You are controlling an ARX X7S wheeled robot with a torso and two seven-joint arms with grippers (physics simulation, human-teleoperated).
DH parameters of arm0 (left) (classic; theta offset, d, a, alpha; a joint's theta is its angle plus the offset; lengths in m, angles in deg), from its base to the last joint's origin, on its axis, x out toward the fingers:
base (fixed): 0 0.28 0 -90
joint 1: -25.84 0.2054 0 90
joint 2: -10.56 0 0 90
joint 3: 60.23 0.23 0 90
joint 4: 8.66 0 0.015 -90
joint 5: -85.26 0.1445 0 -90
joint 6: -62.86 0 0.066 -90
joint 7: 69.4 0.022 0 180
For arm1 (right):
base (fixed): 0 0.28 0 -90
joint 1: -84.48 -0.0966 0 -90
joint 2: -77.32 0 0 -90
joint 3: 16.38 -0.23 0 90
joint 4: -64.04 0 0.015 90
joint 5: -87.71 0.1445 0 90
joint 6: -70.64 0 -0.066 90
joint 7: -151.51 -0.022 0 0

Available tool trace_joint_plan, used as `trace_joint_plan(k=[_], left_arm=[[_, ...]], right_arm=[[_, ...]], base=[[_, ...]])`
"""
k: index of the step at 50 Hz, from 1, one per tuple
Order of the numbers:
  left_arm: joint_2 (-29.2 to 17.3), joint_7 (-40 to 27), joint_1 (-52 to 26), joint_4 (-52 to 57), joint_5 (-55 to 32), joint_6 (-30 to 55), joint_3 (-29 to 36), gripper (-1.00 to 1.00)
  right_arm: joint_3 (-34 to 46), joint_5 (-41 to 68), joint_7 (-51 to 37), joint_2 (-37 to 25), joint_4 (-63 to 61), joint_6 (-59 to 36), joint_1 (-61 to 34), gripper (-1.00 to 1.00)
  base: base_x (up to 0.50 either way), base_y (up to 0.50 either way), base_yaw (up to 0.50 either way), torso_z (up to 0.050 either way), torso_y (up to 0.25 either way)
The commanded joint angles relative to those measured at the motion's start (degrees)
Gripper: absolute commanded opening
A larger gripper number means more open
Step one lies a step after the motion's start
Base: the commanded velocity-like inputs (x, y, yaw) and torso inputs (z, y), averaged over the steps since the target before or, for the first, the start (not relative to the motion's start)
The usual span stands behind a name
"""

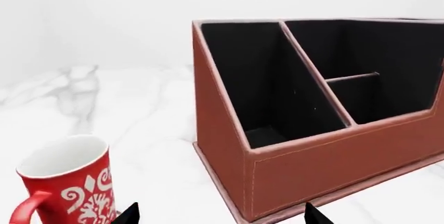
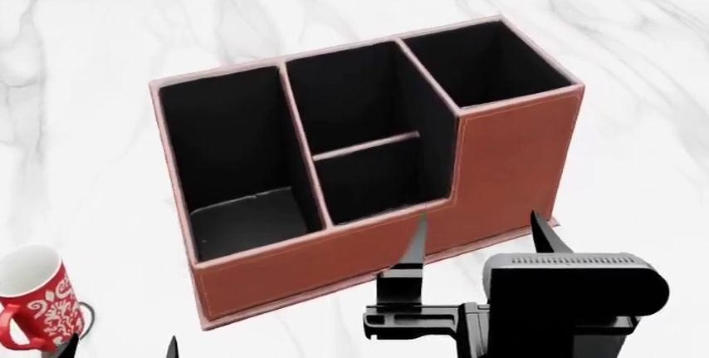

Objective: Pick up the book and place it in the left compartment of the caddy.

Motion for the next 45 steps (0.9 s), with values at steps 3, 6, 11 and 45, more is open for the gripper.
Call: trace_joint_plan(k=[3,6,11,45], left_arm=[[-0.6,-0.6,-0.2,0.0,-0.5,-0.2,0.6,1.00],[-0.7,-0.7,-0.2,0.0,-0.6,-0.2,0.7,1.00],[-0.8,-0.9,-0.3,-0.1,-0.8,-0.2,0.9,1.00],[-1.8,-2.0,-0.6,-0.1,-2.0,-0.2,2.1,1.00]], right_arm=[[0.7,0.1,-0.8,-0.3,0.2,-0.2,-0.2,1.00],[1.0,0.1,-0.8,-0.5,0.1,-0.2,-0.2,1.00],[1.2,0.2,-0.9,-0.7,0.3,-0.2,-0.3,1.00],[-5.6,8.1,-8.6,0.6,-11.2,-23.4,-10.0,1.00]], base=[[0.50,0.00,0.00,0.000,0.000],[0.50,0.00,0.00,0.000,0.000],[0.50,0.00,0.00,0.000,0.000],[0.09,0.00,0.00,0.000,0.000]])
